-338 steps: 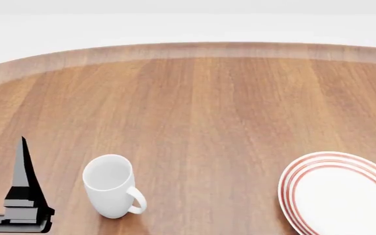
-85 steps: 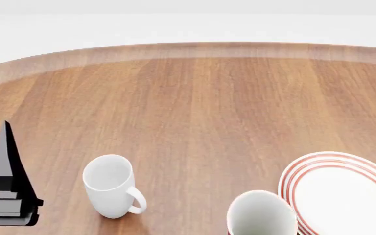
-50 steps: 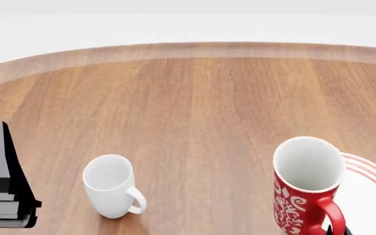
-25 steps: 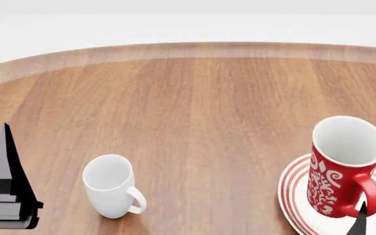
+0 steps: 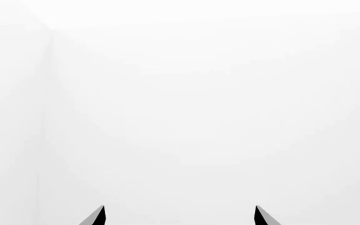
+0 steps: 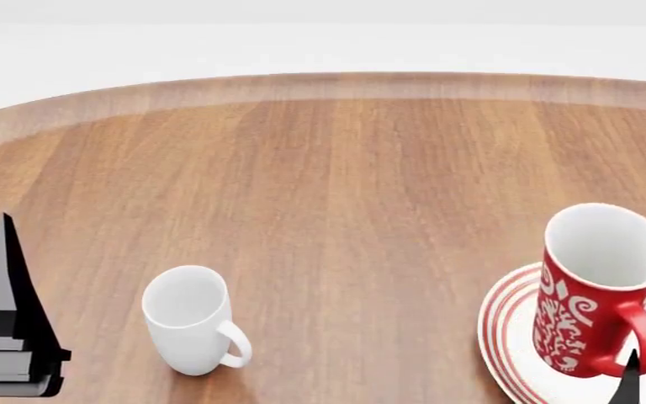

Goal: Pick up the red mug and put it on the plate

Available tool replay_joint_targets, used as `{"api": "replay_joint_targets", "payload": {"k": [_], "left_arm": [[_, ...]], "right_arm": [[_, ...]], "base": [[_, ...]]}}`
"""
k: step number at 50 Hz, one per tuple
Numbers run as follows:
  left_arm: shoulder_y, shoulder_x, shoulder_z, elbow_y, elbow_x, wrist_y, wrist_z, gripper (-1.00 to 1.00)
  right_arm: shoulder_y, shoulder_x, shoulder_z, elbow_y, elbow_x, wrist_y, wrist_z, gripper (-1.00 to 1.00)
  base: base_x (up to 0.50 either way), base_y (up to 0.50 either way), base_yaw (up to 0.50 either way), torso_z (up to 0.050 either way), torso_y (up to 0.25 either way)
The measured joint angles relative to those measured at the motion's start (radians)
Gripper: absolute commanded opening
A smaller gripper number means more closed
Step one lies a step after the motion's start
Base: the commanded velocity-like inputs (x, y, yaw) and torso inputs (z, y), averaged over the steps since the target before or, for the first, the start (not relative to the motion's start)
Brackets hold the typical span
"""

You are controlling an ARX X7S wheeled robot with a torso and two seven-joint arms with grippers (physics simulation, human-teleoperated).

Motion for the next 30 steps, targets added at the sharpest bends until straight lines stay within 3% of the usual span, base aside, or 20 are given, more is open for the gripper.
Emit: {"api": "replay_joint_targets", "payload": {"k": [16,30], "left_arm": [[0.010,-0.007,-0.002,0.019,-0.003,-0.002,-0.007,1.00],[0.010,-0.012,-0.006,0.023,-0.009,-0.004,-0.010,1.00]], "right_arm": [[0.168,0.105,-0.007,0.128,0.103,0.048,-0.155,-1.00],[0.404,0.104,-0.105,0.284,0.098,0.118,-0.348,-1.00]], "base": [[0.00,0.00,0.00,0.000,0.000],[0.00,0.00,0.00,0.000,0.001]]}}
